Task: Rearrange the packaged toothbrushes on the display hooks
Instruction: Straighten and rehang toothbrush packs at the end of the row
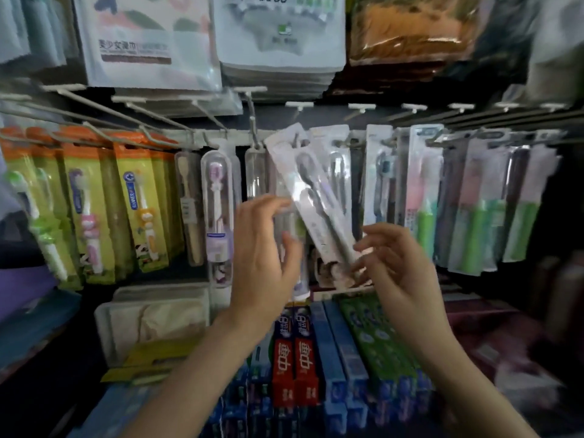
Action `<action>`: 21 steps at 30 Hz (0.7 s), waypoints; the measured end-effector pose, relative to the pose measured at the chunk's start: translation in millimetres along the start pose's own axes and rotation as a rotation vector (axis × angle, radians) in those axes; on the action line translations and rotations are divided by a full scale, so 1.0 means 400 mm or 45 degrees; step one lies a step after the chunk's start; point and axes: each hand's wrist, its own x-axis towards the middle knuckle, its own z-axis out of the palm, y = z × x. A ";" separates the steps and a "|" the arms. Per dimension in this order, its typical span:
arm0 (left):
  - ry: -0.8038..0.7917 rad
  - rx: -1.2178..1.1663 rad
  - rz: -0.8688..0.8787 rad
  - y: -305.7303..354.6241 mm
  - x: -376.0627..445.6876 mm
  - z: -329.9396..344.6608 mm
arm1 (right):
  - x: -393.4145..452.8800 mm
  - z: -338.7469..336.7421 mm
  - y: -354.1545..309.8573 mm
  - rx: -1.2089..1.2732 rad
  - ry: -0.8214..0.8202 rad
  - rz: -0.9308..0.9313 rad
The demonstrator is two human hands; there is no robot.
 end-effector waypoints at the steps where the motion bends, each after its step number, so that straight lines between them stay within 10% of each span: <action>1: -0.020 -0.013 0.031 0.018 0.006 0.020 | 0.001 -0.023 0.010 -0.002 0.025 0.023; 14: -0.356 -0.132 0.045 0.197 0.022 0.384 | 0.177 -0.462 0.216 -0.441 0.515 0.192; 21: -0.605 0.069 0.038 0.293 0.003 0.568 | 0.291 -0.537 0.345 -0.659 0.238 0.384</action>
